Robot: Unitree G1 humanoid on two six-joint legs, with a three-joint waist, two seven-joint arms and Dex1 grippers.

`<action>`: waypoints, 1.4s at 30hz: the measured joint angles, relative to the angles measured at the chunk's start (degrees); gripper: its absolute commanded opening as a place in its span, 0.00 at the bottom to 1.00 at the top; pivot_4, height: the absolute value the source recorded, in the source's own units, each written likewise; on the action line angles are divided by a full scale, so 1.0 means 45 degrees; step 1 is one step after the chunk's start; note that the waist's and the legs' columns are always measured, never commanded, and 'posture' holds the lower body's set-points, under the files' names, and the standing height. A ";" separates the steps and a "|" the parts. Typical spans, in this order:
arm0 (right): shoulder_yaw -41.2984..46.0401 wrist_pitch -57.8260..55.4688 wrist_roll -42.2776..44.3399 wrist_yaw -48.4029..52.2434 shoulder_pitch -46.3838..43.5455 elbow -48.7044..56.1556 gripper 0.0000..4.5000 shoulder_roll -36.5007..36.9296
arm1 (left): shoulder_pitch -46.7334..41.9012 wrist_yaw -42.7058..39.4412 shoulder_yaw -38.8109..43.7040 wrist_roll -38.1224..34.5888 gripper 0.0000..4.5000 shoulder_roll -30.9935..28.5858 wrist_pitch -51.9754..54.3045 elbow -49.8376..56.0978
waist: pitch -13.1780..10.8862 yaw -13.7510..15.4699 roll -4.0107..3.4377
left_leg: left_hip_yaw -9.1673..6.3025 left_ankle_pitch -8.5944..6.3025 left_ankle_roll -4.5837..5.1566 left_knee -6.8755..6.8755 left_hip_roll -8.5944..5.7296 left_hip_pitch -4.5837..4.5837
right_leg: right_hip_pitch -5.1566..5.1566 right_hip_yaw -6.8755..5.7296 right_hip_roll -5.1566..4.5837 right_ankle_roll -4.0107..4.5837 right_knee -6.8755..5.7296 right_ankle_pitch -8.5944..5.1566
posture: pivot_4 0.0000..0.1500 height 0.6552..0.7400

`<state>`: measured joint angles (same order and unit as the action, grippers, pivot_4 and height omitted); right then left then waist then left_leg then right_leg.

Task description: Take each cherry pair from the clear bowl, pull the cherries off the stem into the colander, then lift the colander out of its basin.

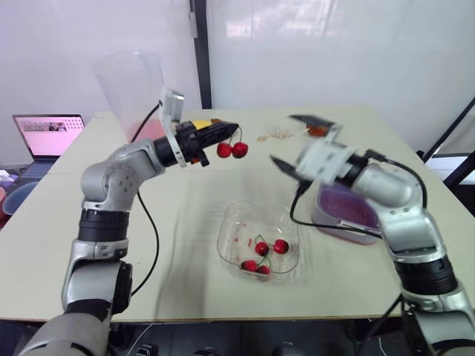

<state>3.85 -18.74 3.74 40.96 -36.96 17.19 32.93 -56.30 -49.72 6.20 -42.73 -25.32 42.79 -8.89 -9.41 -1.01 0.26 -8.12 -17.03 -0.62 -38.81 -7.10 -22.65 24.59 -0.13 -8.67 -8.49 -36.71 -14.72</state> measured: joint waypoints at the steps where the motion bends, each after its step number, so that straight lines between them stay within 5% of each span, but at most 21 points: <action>1: 0.0619 -0.1631 0.1401 0.0034 -0.0039 0.0225 0.99 -0.0412 | -0.0042 -0.0108 -0.0001 -0.0004 0.00 -0.0027 0.0016 0.0003 | 0.0000 -0.0003 0.0000 | -0.0010 0.0000 0.0000 0.0001 0.0003 0.0000 | -0.0009 -0.0003 0.0001 0.0001 -0.0005 0.0000 | 1.00 1.00; 5: 0.2497 -0.6845 0.6219 -0.0420 -0.0382 0.0981 0.99 -0.1256 | -0.0063 -0.0641 -0.0254 -0.0033 0.00 -0.0076 0.0161 0.0342 | -0.0002 0.0014 -0.0004 | -0.0014 0.0000 0.0000 0.0000 -0.0002 -0.0001 | 0.0001 0.0000 -0.0007 0.0002 -0.0050 0.0000 | 1.00 1.00; 17: 0.2142 -1.0129 0.9293 -0.3346 -0.1136 0.1519 0.99 -0.2937 | -0.0055 -0.1115 -0.0677 -0.0051 0.00 0.0119 0.0177 0.0827 | -0.0001 0.0025 -0.0004 | -0.0011 -0.0001 0.0001 -0.0009 -0.0012 0.0000 | 0.0009 0.0005 -0.0014 0.0001 -0.0069 0.0000 | 1.00 1.00; 20: 0.2095 -1.0285 0.9598 -0.3680 -0.1151 0.1376 0.80 -0.2965 | -0.0055 -0.1106 -0.0677 -0.0056 0.00 0.0121 0.0183 0.0906 | -0.0001 0.0002 -0.0004 | -0.0010 -0.0001 0.0001 -0.0009 -0.0012 0.0000 | 0.0010 0.0005 -0.0014 0.0001 -0.0070 0.0000 | 1.00 1.00; 25: 0.1957 -1.0454 1.0052 -0.4030 -0.1172 0.1353 0.26 -0.2980 | -0.0047 -0.1021 -0.0676 -0.0071 0.00 0.0142 0.0230 0.1073 | -0.0001 -0.0012 -0.0004 | -0.0010 -0.0001 0.0001 -0.0009 -0.0011 0.0000 | 0.0010 0.0005 -0.0012 0.0001 -0.0072 0.0000 | 1.00 1.00; 42: 0.1755 -1.0953 1.1593 -0.4434 -0.0891 0.1344 0.26 -0.2251 | 0.0074 -0.0849 -0.0659 -0.0068 0.00 0.0144 0.0348 0.1109 | -0.0001 -0.0006 -0.0004 | -0.0008 -0.0001 0.0001 -0.0008 -0.0010 -0.0001 | 0.0010 0.0005 -0.0013 0.0001 -0.0071 0.0000 | 1.00 1.00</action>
<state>11.74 -68.03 55.90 21.01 -40.97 23.24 22.79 -55.97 -53.54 3.23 -43.03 -24.67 44.36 -3.90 -9.42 -1.04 0.24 -8.15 -17.03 -0.61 -38.84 -7.14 -22.65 24.64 -0.11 -8.73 -8.48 -37.03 -14.72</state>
